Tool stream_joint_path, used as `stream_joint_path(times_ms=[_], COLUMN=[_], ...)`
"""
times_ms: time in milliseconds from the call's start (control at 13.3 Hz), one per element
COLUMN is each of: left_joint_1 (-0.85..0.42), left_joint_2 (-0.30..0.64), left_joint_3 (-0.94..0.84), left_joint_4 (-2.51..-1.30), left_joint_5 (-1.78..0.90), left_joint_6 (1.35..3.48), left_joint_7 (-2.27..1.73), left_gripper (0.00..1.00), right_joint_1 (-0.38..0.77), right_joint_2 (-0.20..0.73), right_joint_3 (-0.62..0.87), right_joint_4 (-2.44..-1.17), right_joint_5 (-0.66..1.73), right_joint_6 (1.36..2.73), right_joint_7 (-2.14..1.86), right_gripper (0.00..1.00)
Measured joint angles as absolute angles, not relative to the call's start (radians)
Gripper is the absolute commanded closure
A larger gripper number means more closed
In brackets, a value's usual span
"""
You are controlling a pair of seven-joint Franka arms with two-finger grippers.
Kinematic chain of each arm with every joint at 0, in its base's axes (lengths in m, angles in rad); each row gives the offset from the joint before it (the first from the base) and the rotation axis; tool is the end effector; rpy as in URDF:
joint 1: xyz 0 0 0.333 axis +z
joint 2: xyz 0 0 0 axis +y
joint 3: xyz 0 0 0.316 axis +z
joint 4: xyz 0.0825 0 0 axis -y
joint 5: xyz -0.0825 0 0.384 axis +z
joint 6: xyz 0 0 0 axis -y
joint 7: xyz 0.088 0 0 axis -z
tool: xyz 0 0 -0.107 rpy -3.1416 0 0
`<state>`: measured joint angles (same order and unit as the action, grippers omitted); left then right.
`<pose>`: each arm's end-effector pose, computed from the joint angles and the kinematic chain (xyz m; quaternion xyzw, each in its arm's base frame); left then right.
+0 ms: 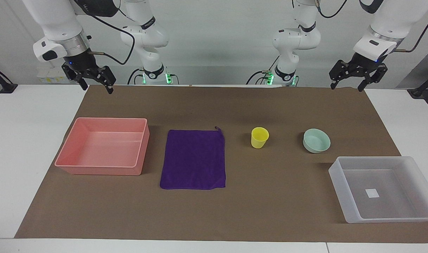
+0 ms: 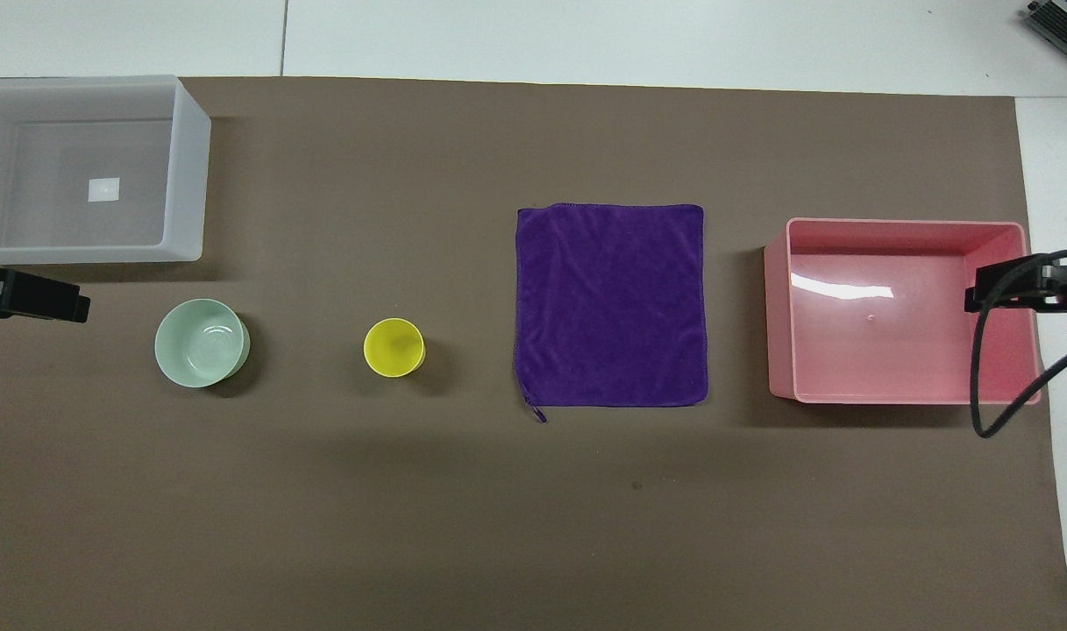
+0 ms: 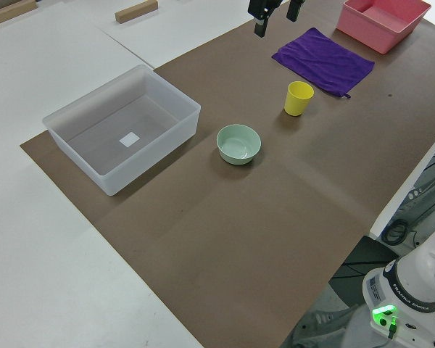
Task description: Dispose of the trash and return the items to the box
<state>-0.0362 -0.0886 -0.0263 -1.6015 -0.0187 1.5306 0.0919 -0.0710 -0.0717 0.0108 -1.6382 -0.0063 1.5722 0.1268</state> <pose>0.5215 -0.0354 0.6542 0.9969 -0.0775 0.0090 0.0080 0.5309 -0.0325 0.6318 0.9956 -0.0934 0.0030 0.0034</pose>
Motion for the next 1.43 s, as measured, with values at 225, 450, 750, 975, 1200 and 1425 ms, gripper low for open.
stream_joint_path(times_ms=[225,450,750,975,1200,1425], left_joint_1=[-0.036,-0.036,-0.032,-0.031,-0.031,-0.022], left_joint_2=[-0.089,-0.089,-0.088,-0.087,-0.086,-0.086], left_joint_3=[-0.026,-0.026,-0.024,-0.022,-0.021,-0.020], left_joint_4=[-1.601,-1.601,-1.604,-1.604,-1.604,-1.639], left_joint_5=[-0.019,-0.019,-0.018,-0.018,-0.018,-0.017], left_joint_6=[1.531,1.532,1.536,1.537,1.538,1.581], left_joint_7=[0.092,0.092,0.091,0.091,0.091,0.090], left_gripper=[0.00,0.00,0.00,0.00,0.00,0.00], right_joint_1=[-0.071,-0.071,-0.071,-0.071,-0.052,-0.032], right_joint_2=[-0.072,-0.072,-0.072,-0.072,-0.072,-0.072], right_joint_3=[0.014,0.014,0.014,0.014,0.016,0.016], right_joint_4=[-1.638,-1.638,-1.638,-1.644,-1.651,-1.654], right_joint_5=[-0.006,-0.006,-0.006,-0.006,-0.006,-0.006], right_joint_6=[1.572,1.572,1.572,1.572,1.572,1.575], right_joint_7=[0.127,0.127,0.127,0.127,0.127,0.127], right_gripper=[0.00,0.00,0.00,0.00,0.00,0.00])
